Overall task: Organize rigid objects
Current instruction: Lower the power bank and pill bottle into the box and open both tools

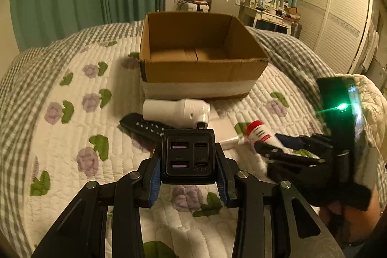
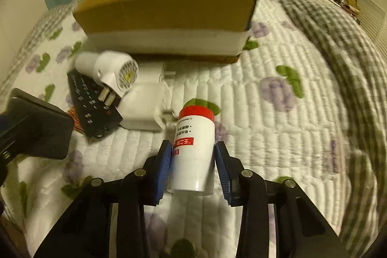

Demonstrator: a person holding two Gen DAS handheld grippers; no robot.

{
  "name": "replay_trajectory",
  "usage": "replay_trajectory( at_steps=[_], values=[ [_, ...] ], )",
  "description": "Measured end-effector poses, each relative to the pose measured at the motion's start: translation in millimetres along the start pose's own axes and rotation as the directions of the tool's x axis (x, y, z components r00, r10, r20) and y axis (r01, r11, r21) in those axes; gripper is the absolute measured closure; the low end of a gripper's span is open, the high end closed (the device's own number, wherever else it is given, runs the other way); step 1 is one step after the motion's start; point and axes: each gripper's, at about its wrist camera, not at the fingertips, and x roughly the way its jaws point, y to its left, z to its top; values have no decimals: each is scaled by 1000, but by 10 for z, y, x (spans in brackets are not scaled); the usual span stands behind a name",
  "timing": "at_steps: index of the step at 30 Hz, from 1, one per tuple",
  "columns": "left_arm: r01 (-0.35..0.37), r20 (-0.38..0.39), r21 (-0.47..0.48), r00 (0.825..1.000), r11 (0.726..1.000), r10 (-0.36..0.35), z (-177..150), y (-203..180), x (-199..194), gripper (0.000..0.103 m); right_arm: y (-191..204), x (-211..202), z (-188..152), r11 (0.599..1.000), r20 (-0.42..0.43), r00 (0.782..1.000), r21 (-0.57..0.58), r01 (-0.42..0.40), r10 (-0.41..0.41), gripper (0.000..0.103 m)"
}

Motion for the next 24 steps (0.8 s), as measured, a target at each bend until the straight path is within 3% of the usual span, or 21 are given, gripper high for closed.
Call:
replay_trajectory(
  at_steps=[6,13,19,24],
  values=[
    [21,49,22,999,1000,-22,296,-101,-300,65,-67,-631,297,1000,136,991,9,-13,11,67],
    [17,133,39,991,999,-22,1040,-144,-468,65,-76,-1311,983,998,313,948,-40,-39,50,67],
    [12,93,67,996,998,-18,1614,-141,-9,65,-194,-1346,1586,996,351,932,-44,-80,91,67],
    [1,27,76,1000,997,-4,1711,-98,588,65,-230,-955,1858,996,329,941,-60,-60,77,67]
  ],
)
